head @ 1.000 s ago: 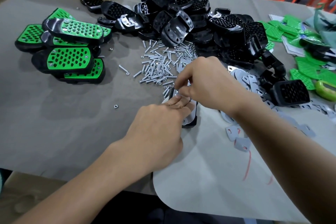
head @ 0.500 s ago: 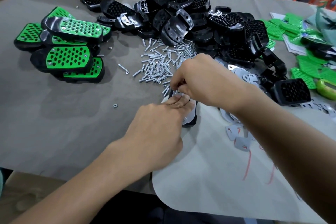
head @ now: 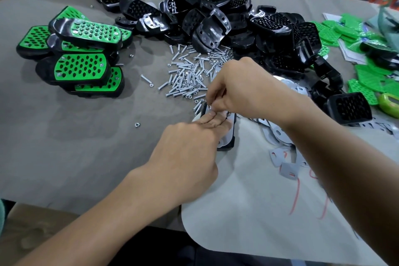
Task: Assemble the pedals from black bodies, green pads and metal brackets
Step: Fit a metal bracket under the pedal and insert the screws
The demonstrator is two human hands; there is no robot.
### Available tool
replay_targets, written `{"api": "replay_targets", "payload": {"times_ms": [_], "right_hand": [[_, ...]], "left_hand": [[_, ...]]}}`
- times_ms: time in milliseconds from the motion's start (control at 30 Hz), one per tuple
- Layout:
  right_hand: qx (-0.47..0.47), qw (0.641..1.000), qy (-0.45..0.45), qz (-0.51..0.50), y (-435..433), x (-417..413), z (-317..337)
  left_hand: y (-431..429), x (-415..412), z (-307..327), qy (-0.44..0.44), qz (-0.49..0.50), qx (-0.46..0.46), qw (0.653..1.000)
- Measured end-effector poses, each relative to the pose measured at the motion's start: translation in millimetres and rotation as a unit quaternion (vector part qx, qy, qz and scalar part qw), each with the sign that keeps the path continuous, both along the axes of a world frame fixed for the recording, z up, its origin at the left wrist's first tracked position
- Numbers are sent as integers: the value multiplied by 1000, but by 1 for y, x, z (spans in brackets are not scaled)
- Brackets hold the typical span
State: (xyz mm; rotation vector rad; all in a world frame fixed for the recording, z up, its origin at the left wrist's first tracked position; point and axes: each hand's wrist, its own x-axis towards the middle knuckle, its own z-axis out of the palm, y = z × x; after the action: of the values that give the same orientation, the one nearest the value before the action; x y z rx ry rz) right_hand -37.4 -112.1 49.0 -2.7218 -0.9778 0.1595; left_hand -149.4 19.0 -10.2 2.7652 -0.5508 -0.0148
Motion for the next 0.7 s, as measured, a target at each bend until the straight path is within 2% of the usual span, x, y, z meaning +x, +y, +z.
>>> {"api": "replay_targets", "payload": {"times_ms": [167,500,700], "right_hand": [[-10,1000,-6,-15,1,-1,0],[-130,985,-104,35,13,-14,7],[-138,984,-115,-2,16,-23,5]], "left_hand": [[0,-1,-1,3,1,7,1000],[-2,1,-1,-1,1,18,1000],[-2,-1,-1,-8,16,22,1000]]}}
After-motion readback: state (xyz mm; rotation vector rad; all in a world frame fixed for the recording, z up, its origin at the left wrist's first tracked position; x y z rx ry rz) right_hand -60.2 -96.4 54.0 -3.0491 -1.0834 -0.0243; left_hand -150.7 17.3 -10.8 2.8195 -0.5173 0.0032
